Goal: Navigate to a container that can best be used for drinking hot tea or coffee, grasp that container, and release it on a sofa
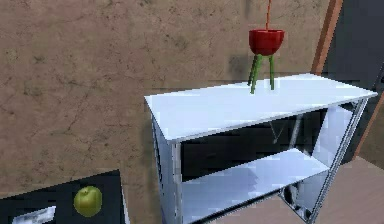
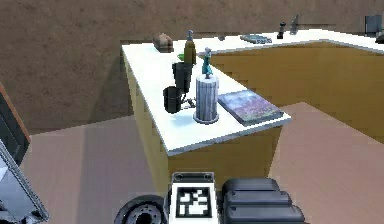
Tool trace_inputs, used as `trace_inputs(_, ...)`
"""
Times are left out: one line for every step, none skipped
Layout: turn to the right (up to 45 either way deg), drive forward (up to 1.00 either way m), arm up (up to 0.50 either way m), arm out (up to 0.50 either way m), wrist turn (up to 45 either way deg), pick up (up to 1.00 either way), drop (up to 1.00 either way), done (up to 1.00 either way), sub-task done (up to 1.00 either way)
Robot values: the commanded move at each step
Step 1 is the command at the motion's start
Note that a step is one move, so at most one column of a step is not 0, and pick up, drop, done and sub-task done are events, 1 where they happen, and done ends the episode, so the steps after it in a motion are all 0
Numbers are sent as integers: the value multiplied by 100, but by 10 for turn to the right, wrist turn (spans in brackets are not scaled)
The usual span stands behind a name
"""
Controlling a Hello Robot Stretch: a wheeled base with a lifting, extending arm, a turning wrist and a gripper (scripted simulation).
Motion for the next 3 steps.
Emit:
trace_inputs(0,0,0,50,0,0,0,0,0)
trace_inputs(0,0,0,0,450,0,0,0,0)
trace_inputs(0,0,0,0,450,0,0,0,0)
